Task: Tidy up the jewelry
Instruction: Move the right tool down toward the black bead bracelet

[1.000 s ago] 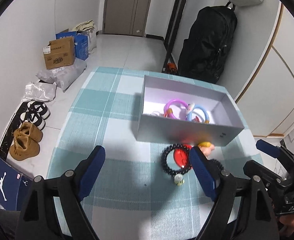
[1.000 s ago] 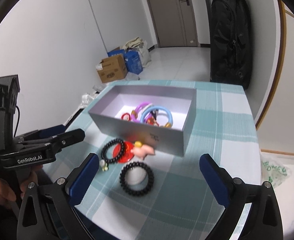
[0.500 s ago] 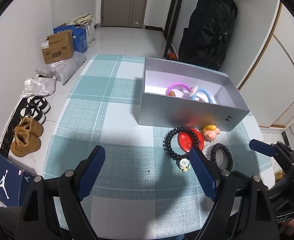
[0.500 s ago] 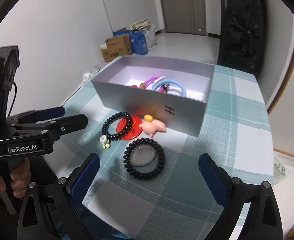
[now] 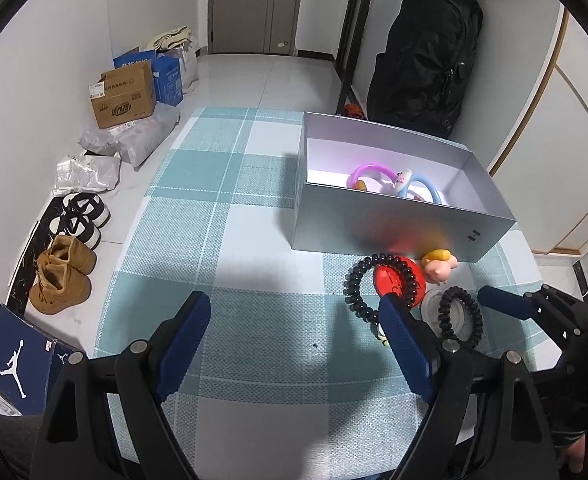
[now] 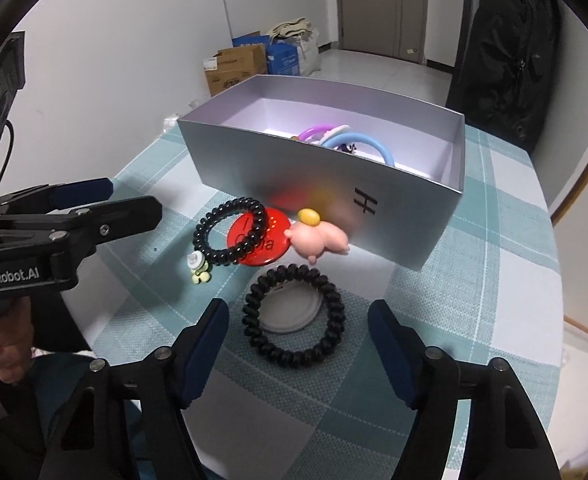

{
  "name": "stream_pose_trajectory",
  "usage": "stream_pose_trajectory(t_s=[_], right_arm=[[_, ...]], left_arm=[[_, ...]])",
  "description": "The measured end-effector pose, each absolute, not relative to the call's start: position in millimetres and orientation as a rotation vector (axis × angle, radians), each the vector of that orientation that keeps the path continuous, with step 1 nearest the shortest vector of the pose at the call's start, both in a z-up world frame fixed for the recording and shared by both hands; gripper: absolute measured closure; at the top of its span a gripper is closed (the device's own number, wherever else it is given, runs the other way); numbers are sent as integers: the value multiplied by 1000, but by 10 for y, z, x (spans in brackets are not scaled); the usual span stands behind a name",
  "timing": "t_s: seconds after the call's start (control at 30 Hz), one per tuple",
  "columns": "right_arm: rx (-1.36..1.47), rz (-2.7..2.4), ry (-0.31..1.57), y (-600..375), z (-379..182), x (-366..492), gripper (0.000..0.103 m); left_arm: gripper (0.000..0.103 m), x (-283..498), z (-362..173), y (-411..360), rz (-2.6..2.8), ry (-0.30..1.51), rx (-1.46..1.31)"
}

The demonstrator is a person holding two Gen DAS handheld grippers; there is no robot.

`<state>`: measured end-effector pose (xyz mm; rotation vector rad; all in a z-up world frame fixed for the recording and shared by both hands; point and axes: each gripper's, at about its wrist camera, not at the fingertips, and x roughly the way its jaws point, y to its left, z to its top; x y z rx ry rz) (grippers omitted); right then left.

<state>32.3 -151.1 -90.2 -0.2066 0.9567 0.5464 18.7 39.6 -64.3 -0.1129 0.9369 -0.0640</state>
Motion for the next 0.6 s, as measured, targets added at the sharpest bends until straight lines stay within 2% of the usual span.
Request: stream_pose_trajectory(t_s=[0.2,0.4,0.6], right_arm=[[-254,546,948,-1447,-900,291,55],[-235,556,956,-1477,-878,298,61],[-170,584,962,-1537,-812,319,62]], left_arm=[[20,201,-673,402,-52,946,-104],[20,197,-665,378,-63,939,-100],[20,204,-682,334,-98,953,-109]])
